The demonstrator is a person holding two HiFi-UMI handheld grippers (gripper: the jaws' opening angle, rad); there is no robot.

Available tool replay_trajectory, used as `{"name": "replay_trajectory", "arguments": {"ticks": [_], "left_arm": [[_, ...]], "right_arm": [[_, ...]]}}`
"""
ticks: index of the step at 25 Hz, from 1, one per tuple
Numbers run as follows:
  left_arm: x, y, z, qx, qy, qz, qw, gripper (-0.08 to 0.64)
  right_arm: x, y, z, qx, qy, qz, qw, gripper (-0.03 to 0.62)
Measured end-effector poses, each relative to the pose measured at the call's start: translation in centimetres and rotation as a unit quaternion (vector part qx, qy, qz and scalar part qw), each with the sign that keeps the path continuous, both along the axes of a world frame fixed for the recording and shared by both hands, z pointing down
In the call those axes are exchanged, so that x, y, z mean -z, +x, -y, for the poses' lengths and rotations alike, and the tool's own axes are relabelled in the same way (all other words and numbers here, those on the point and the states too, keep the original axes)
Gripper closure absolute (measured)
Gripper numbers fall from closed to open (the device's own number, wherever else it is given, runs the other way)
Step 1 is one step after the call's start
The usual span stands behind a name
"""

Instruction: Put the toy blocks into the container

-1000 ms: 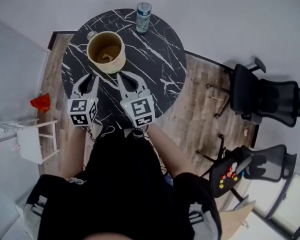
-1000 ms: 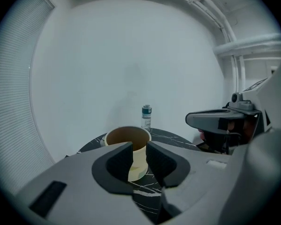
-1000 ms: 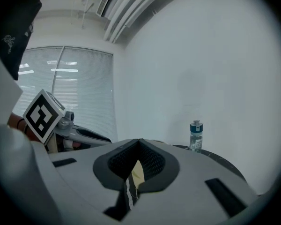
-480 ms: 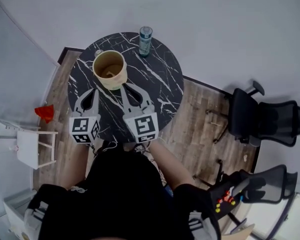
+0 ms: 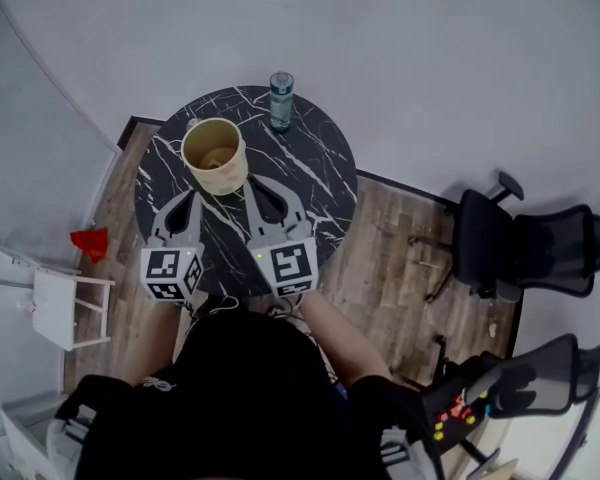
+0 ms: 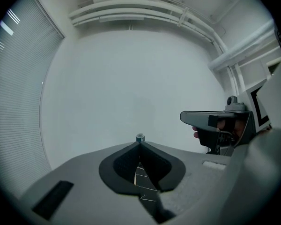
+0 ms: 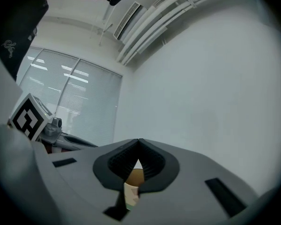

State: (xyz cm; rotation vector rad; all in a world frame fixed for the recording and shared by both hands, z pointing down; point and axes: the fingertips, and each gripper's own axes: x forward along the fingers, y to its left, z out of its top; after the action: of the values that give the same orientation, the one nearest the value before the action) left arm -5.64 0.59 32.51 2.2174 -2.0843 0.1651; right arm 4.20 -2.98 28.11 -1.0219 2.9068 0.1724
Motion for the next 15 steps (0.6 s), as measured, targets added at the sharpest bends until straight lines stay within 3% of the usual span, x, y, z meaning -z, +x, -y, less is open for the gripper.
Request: {"name": "replay_trajectory", "arguments": {"ticks": [15], "left_arm": [[1.1,1.5,-0.5,0.0,0.015,0.01,0.9998,0.56]], "right_arm": [[0.4,2.3,-0.6,-0.011,0.0,0.01,1.0,0.595]]}}
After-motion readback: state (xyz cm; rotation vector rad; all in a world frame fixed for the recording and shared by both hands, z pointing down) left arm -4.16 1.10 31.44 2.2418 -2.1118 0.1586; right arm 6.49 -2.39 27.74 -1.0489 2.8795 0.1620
